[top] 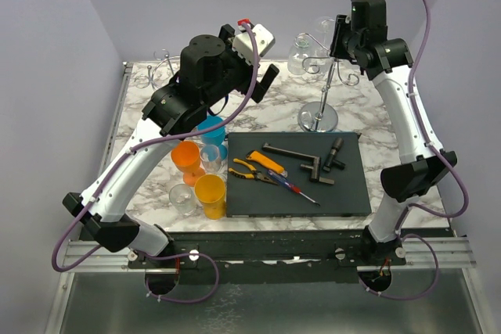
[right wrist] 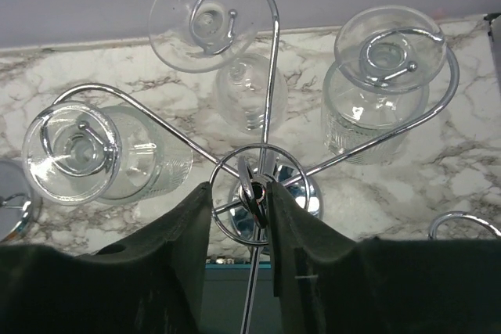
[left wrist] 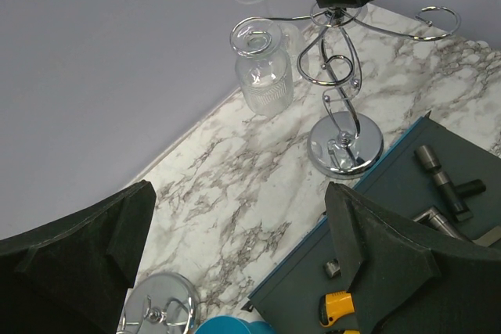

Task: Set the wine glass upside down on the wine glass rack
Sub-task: Adjust the wine rack at the center of the board.

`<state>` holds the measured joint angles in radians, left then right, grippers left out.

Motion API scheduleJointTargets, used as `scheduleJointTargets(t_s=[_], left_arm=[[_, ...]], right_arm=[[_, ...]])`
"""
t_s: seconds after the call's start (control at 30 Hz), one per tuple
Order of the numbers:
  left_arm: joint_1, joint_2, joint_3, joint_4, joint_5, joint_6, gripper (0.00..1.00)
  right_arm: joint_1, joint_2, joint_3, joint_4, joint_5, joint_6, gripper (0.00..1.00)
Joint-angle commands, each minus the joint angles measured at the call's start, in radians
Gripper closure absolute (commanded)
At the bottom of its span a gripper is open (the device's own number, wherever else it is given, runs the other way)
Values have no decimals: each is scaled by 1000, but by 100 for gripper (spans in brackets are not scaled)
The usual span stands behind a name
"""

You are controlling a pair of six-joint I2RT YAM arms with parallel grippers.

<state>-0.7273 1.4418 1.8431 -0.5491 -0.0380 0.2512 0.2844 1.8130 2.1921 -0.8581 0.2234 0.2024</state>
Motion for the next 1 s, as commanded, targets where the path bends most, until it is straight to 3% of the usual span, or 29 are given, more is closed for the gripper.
scheduleJointTargets(t_s=[0.0,0.33,0.43,0.6,0.97], left_arm=[[4,-34,-4,-8,-26,-7,1],[4,-35,6,-8,-25,-13,1],[4,-34,8,-8,-23,-15,1],[5,-35,5,-6,-26,-10,1],[3,-36,-2,-7,-22,-3,1]], right_arm=[[28,20,-6,34,88,-37,66],[36,41,-23,50,155,-63,69],[35,29,-57,79,160,-65,77],[35,-8,-114,157,151,-53,99],[85,12,-36,247,235,-6,100]])
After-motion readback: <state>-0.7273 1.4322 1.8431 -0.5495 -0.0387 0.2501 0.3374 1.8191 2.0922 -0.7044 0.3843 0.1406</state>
